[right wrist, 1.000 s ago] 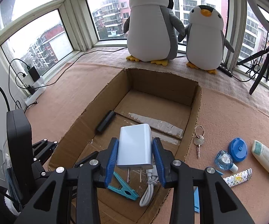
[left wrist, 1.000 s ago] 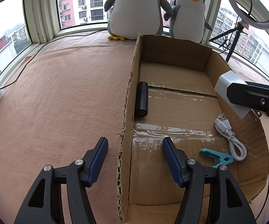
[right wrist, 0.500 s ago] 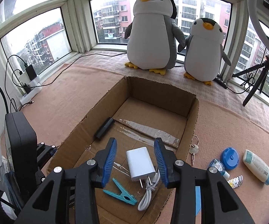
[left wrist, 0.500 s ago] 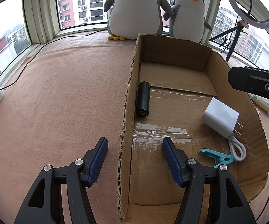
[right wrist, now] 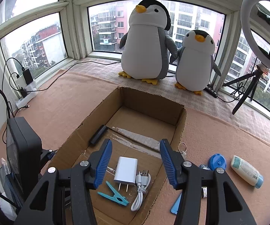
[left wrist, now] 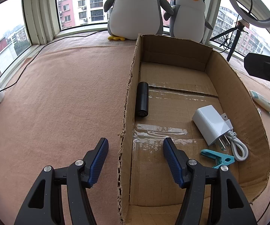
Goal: Organize rigid objects
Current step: 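Move the right tool back to the patterned lighter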
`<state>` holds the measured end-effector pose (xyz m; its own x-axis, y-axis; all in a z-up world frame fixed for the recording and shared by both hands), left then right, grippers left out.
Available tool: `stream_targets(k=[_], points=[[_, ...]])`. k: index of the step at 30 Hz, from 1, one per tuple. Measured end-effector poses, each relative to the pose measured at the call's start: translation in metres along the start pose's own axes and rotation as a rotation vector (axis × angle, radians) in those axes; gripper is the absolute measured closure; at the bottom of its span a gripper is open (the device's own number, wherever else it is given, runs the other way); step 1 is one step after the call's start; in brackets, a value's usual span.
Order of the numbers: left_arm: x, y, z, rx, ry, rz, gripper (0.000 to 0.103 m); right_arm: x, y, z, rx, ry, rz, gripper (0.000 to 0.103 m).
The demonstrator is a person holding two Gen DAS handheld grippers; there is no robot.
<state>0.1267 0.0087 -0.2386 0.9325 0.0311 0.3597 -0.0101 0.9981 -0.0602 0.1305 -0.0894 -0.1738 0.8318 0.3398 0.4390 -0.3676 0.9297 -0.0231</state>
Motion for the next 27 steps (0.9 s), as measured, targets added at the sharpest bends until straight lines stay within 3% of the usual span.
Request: stream_targets(k=[11,14,27], points=[[0.000,0.000,0.000,0.000,0.000,0.000,0.038,-0.013,-0.032,0.005,-0.010,0.002,-0.069,0.053],[0.000,0.000,0.000,0.000,0.000,-0.001,0.038,-0.021,-0.049,0.008,-0.016,0.003,-0.106,0.048],[0.001,0.000,0.000,0.002,0.000,-0.002,0.038,-0.064,-0.138,0.011,-0.059,0.051,-0.308,0.048]])
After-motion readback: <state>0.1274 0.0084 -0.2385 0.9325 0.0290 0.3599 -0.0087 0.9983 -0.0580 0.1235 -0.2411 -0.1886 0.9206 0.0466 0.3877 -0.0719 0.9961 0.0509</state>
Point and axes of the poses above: each gripper's, at about its wrist camera, not at the fingertips, and z roughly against the way its jaws point, y to its left, x to its top, the point moved 5 cm from there along -z, roughly the way its jaws point, and after that the axes turned 14 degrees about y, right-handed, at the moved point
